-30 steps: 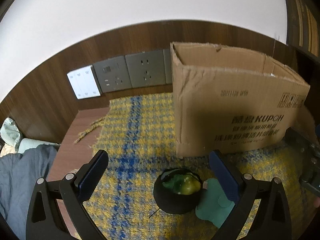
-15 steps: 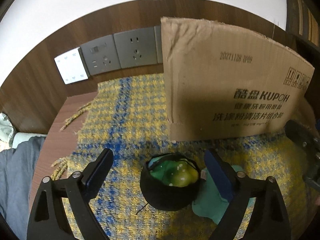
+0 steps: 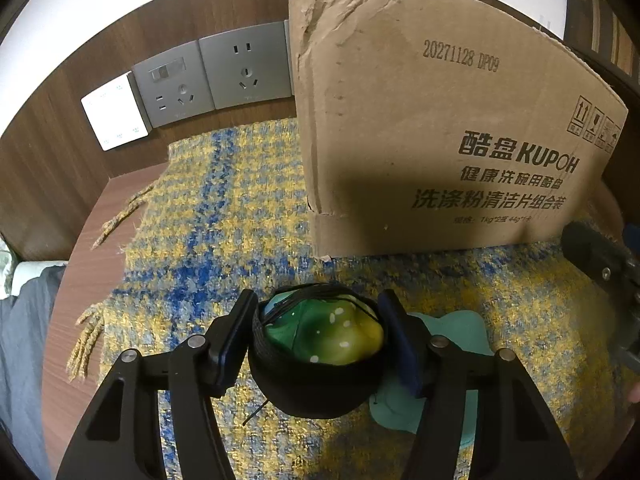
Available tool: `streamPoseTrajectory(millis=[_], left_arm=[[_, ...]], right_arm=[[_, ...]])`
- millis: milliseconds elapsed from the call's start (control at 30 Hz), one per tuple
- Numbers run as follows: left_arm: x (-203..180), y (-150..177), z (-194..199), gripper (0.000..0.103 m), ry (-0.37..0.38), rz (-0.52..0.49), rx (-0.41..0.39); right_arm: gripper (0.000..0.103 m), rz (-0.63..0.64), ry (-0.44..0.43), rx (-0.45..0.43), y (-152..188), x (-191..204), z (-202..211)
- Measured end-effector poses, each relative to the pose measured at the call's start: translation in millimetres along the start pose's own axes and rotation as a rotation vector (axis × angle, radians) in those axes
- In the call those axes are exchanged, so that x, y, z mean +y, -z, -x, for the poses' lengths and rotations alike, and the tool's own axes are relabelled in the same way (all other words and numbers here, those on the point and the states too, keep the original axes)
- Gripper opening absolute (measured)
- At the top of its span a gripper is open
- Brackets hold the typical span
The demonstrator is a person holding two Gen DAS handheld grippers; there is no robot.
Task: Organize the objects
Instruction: 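Grasp the black-and-green ball with the left tool while the right tool grasps the teal star cushion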
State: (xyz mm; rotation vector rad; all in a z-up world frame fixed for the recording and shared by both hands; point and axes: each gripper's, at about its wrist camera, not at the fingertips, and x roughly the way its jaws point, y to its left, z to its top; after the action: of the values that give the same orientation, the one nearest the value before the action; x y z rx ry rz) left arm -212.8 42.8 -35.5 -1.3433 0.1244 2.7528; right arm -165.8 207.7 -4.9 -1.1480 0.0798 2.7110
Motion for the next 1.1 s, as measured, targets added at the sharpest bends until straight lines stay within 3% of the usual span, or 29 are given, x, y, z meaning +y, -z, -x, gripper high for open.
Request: streamPoseTrajectory(millis=[533, 1100], left_arm=[[29.4, 6.2, 27.7, 0.060, -0.035, 0.047, -0.047], [82.8, 29.2, 51.8, 0.060, -0.134, 0.128, -0.100]], right_arm=[[0.102, 0.039, -0.060, -0.003, 4.6, 29.1, 2.0], [0.102, 0.129, -0.135, 0.094, 29.7, 92.2, -13.7]])
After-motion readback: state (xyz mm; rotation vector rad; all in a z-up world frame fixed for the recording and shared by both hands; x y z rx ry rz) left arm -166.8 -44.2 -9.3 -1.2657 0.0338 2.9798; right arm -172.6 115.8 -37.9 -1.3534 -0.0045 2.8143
